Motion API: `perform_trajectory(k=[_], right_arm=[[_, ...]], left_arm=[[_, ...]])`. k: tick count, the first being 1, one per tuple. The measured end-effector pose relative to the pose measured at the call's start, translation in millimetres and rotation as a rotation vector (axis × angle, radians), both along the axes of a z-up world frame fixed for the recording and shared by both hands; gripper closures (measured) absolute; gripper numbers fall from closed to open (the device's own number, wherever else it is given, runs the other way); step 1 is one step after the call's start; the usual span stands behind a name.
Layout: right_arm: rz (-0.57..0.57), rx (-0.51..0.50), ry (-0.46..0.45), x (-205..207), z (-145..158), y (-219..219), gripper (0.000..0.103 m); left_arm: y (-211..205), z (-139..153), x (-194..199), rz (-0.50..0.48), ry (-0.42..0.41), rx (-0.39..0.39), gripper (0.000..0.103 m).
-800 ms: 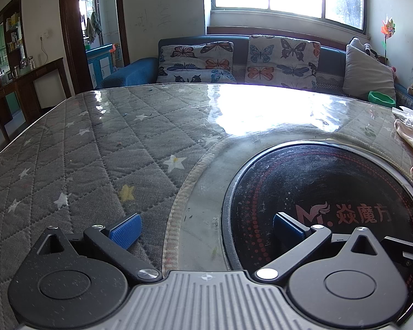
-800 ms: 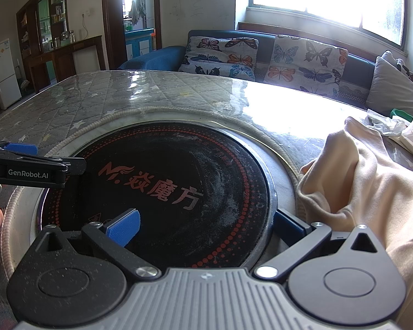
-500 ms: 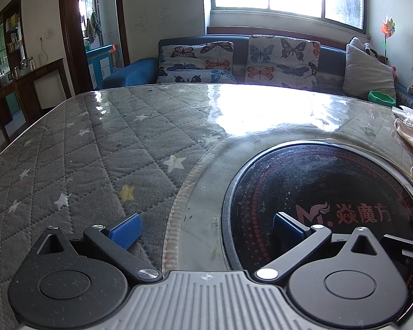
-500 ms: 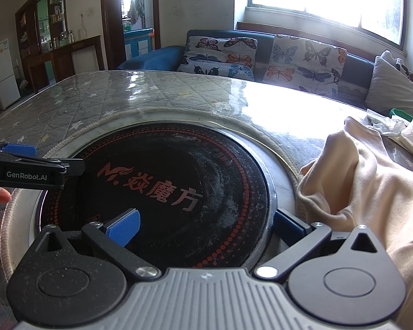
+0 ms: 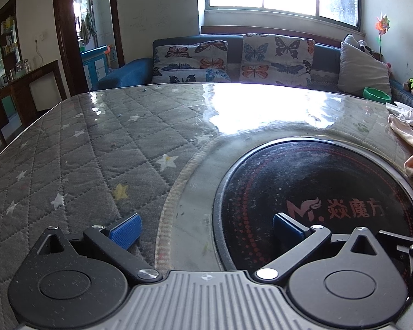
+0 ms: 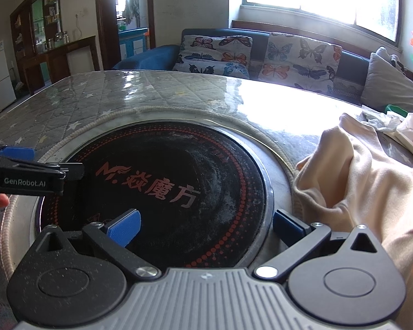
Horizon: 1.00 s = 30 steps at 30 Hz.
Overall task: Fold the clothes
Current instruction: 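Move both tools over the table toward the crumpled cream sweatshirt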
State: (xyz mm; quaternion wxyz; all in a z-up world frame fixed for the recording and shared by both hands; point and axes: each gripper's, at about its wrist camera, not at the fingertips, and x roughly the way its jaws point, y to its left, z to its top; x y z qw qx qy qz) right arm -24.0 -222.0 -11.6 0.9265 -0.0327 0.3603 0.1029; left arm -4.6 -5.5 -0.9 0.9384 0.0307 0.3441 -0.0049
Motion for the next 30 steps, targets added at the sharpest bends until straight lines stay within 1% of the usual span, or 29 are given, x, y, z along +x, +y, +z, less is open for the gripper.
perform_trajectory(k=[8,12,15,22,30], right_arm=[[-0.023,0.007,0.006,-15.5,1.9,-3.0,0.0],[-0.042,0.02,-0.006,-25.8,6.0,-4.0,0.0],[-0.062,0.039,-0.008,-32.3,10.6,-7.4,0.0],[-0.106,0.046,-0.012,-52.8,23.4,-14.1,0.0],[-0.153,0.026,-0.01,-82.7,32.7,-21.9,0.0]], left_arm=[[-13.8,0.2,-5.3,-0.031,0.035,0.0,0.0],[-20.8,1.5,-12.3,-0.051,0.049,0.007,0.0],[-25.0,4.7,-19.7,-0.072,0.049,0.008,0.0],[-36.4,16.3,-36.4,-0.11,0.057,-0.001,0.0],[-53.4,27.4,-61.1,-0.168,0.078,-0.006,0.0]])
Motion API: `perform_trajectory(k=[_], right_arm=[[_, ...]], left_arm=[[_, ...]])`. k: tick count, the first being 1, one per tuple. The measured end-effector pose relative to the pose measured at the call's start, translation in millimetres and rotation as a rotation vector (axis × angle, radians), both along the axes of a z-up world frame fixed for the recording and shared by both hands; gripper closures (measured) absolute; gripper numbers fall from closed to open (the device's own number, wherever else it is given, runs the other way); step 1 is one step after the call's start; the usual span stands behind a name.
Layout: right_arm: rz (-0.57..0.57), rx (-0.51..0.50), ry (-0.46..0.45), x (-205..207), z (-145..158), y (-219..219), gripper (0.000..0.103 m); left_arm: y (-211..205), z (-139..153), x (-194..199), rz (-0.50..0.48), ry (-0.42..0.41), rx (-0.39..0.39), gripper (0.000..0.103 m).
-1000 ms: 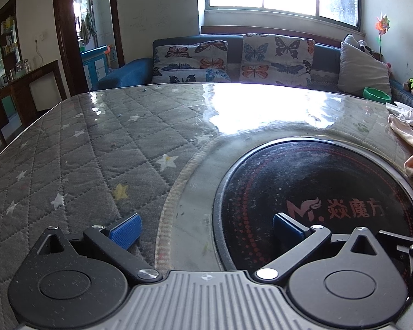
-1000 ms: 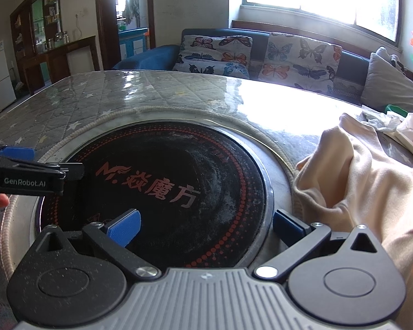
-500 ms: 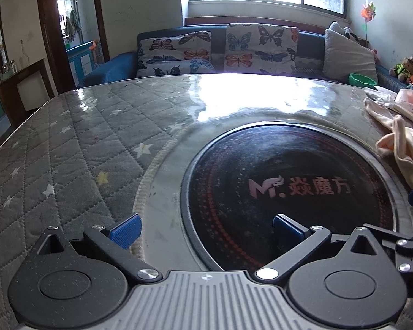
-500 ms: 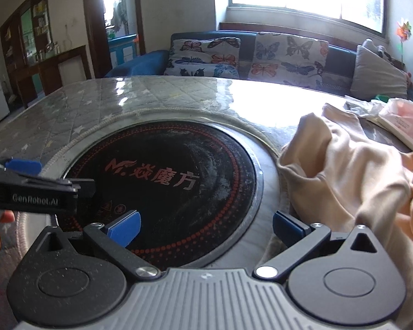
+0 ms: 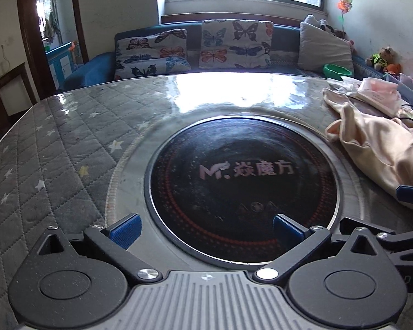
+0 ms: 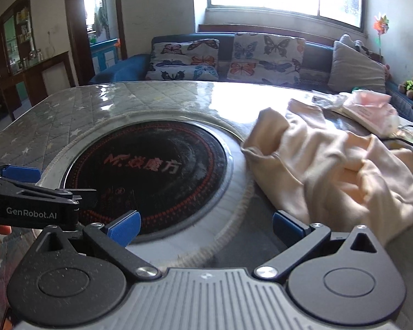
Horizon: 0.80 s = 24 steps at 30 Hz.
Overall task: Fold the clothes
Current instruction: 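Move both tools over the table toward the crumpled cream sweatshirt, then approach the cream sweatshirt with both open grippers, lowering toward its edge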
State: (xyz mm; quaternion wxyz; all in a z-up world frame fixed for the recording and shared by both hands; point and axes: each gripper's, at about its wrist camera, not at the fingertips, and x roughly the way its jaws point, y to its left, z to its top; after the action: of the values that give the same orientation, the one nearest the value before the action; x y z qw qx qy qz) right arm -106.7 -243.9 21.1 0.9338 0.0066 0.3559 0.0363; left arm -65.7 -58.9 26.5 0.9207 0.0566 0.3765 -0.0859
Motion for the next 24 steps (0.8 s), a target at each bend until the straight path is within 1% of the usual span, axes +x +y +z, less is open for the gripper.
perform_trajectory(k=[10,24], right_arm=[[-0.05,-0.016,-0.006,-41.2,10.9,-12.3,0.0],[-0.106,-0.02,-0.011,-88.5,16.8,-23.3,0.0]], left_arm=[[-16.5,9.6,-29.3,-0.058,0.006,0.018,0.0],[-31.2,13.7,-62.1,-0.117,0.011,0.027,0.0]])
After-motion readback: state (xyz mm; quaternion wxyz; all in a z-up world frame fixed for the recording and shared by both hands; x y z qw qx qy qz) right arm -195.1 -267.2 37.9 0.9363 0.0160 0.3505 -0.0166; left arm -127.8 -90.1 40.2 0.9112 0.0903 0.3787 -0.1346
